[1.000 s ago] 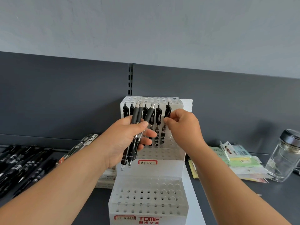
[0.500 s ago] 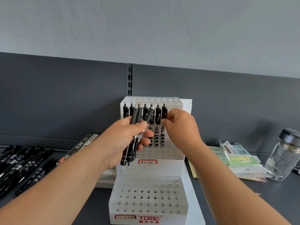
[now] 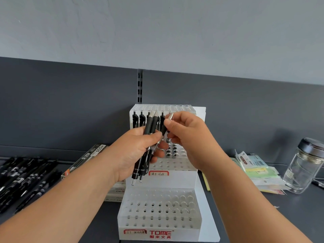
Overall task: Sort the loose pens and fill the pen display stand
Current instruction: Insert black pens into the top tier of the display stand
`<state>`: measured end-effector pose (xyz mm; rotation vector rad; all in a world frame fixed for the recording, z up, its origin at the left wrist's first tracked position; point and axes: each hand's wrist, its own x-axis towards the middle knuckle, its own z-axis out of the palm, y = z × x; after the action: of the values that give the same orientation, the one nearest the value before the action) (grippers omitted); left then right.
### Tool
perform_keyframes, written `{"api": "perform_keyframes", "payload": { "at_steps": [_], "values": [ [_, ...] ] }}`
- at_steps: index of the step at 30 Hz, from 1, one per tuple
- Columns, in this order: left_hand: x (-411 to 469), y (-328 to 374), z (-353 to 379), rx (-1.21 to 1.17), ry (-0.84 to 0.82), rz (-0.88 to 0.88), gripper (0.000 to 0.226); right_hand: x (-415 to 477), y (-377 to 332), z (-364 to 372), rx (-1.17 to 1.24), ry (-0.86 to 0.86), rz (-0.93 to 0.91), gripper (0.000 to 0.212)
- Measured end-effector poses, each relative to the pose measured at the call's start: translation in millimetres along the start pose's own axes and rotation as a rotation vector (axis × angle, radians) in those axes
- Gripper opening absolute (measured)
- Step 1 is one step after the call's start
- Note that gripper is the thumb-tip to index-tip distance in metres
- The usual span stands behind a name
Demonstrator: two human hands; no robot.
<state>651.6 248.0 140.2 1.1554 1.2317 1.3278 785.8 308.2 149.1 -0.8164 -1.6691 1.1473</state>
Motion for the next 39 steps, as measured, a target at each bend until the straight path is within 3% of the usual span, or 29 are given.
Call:
{"api": "perform_keyframes", "payload": {
  "at_steps": [5,11,13,15,17,19,24,28,35,39],
  "values": [
    [-3,-1,-6,-0.02,-0.023,-0.048,0.019,5,-1,-21,0.294,0.123,0.084,0.011],
    [-3,0,-8,-0.011,0.142,-0.064,0.012,2,15,-31,0.454,0.133,0.185,0.009],
    [-2,0,-8,-0.018,0.206,-0.053,0.006,-2,16,-35,0.305,0.101,0.211,0.014],
    [1,0,-9,-0.026,0.244,-0.027,0.004,-5,16,-36,-0.025,0.098,0.176,0.016],
    [3,-1,-10,-0.009,0.263,-0.007,0.004,-7,15,-32,-0.439,0.104,0.057,0.016],
    [4,-2,-8,0.009,0.266,0.003,0.005,-9,12,-23,-0.694,0.08,-0.095,0.013],
    [4,1,0,0.022,0.235,0.043,0.006,-4,7,-5,-0.741,-0.082,-0.249,0.019],
    [4,4,1,-0.04,0.237,0.026,0.02,0,2,-10,-0.621,-0.093,-0.211,0.015],
    [4,4,-3,-0.124,0.239,-0.044,0.015,15,-9,-29,-0.024,0.249,-0.17,0.016],
    [6,4,-1,-0.112,0.199,-0.04,0.021,20,-3,-29,0.03,0.3,-0.186,0.02]
  ]
}}
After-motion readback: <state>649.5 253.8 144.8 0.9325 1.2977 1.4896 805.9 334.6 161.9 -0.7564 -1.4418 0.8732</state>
